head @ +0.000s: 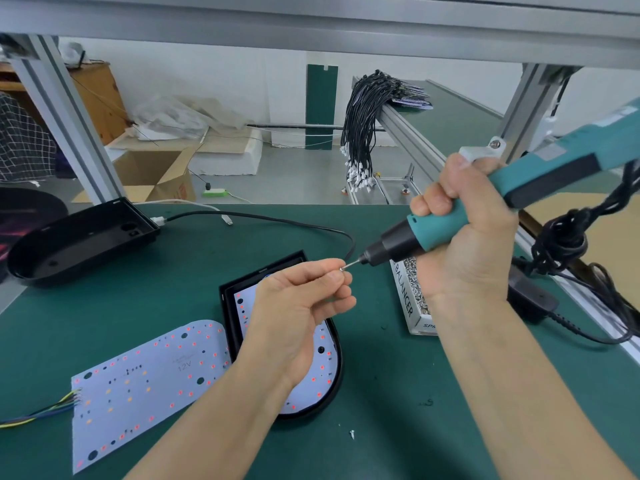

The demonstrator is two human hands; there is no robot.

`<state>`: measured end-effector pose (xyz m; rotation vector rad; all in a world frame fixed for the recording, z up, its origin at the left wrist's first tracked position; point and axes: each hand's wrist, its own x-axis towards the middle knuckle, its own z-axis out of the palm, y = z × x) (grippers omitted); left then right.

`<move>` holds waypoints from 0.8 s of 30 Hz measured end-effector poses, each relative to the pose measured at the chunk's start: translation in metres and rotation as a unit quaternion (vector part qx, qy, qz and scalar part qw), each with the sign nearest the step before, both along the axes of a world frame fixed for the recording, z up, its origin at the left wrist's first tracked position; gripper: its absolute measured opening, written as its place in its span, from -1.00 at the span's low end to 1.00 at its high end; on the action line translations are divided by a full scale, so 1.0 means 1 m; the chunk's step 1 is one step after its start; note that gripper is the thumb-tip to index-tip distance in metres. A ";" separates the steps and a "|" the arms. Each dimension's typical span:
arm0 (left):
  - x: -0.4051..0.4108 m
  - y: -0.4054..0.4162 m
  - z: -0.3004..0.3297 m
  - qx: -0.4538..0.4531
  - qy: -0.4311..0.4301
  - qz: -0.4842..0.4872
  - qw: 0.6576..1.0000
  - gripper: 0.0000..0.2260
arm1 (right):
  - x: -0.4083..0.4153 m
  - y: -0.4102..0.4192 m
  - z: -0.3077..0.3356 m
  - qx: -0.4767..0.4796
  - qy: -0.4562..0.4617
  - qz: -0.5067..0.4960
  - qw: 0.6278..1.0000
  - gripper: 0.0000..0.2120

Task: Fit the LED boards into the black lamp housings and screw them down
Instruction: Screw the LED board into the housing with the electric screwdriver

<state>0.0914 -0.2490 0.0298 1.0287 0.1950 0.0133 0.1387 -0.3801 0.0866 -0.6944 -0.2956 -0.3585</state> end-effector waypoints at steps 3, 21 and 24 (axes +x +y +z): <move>0.003 0.008 0.002 -0.027 0.013 -0.048 0.998 -0.89 | 0.001 -0.002 -0.001 0.006 -0.006 0.028 1.000 -0.71; 0.006 0.023 0.001 0.076 0.007 -0.043 0.996 -0.82 | 0.008 0.006 -0.015 0.005 0.008 0.030 0.999 -0.68; 0.006 0.024 0.000 0.088 -0.003 -0.046 0.995 -0.82 | 0.008 0.006 -0.016 0.018 0.015 0.031 0.999 -0.68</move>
